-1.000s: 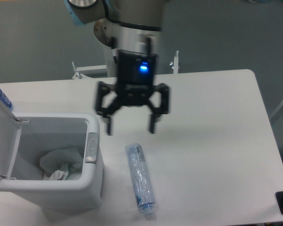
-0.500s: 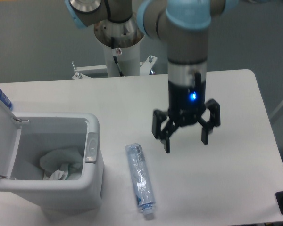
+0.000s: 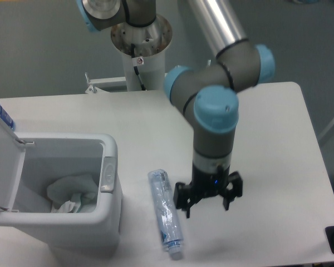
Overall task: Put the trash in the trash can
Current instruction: 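Move the open gripper toward the blue-and-white tube, then lower the gripper onto the tube and close on it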
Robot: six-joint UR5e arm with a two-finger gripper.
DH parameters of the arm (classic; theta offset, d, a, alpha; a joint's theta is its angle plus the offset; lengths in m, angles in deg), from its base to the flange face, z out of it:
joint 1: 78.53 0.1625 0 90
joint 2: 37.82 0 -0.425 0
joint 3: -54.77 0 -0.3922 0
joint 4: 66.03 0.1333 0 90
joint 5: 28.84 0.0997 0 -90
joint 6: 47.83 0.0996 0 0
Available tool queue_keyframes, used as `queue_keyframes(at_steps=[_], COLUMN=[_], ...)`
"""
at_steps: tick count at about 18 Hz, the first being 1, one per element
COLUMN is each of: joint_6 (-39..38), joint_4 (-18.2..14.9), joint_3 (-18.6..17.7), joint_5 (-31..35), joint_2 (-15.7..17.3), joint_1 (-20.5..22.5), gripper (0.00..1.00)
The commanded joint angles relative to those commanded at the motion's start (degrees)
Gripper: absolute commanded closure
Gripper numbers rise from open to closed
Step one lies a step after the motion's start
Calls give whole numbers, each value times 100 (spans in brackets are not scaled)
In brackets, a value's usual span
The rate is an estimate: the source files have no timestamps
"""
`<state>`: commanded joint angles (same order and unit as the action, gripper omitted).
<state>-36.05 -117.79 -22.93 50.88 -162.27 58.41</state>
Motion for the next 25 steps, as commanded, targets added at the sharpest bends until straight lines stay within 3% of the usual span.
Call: queue_keyframes(at_steps=[5, 10, 25], joint_6=[-228, -272, -264], joint_4=[105, 351, 378], joint_3=[430, 501, 483], joint_5=[0, 8, 492], joint_2=[-686, -897, -1161], joint_1=[-246, -413, -475], gripper=[0, 0, 0])
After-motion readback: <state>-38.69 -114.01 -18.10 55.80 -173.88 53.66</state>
